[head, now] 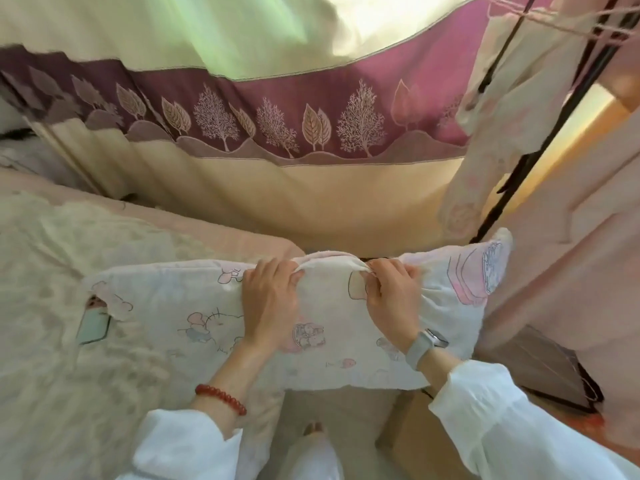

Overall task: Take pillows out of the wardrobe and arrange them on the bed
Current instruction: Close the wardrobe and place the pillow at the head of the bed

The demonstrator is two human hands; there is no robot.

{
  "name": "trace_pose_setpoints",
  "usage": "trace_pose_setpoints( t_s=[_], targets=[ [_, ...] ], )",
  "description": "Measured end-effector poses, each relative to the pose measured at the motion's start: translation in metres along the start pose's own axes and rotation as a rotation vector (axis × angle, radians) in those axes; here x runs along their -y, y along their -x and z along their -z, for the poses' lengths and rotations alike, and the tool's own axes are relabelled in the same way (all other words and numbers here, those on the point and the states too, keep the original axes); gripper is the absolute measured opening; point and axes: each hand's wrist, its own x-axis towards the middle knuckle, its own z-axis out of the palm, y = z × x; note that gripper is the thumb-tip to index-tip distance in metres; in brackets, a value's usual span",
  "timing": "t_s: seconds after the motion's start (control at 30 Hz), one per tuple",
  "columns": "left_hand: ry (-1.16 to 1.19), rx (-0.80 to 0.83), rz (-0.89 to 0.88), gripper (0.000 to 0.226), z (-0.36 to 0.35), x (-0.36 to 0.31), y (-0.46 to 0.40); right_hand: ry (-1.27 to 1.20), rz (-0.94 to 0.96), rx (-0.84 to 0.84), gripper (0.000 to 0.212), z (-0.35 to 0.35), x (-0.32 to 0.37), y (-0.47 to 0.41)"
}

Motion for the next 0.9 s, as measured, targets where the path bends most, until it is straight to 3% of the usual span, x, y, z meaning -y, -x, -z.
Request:
trace_pose_setpoints(
  t_s=[0.17, 0.47, 0.7, 0.9],
  targets=[
    [-0.051, -0.075, 0.072, 0.030, -0.041, 0.054, -0.110, -0.098, 0.086, -0.016, 0.028, -0.077, -0.007, -0.126],
    [-0.165, -0.206, 0.326, 0.033, -0.060, 0.180, -0.272, -0.244, 0.289, 0.144, 0.026, -0.210, 0.059, -0.334],
    [-0.331, -0.456, 0.530, 0.032, -0.060, 0.263, -0.356, -0.352, 0.545, 0.248, 0.010, -0.305, 0.126, -0.451],
    [-0.583, -0.665, 0.767, 0.029, -0.058, 0.323, -0.392, -0.521, 0.801, 0.356, 0.016, -0.384, 0.181, -0.513]
  ],
)
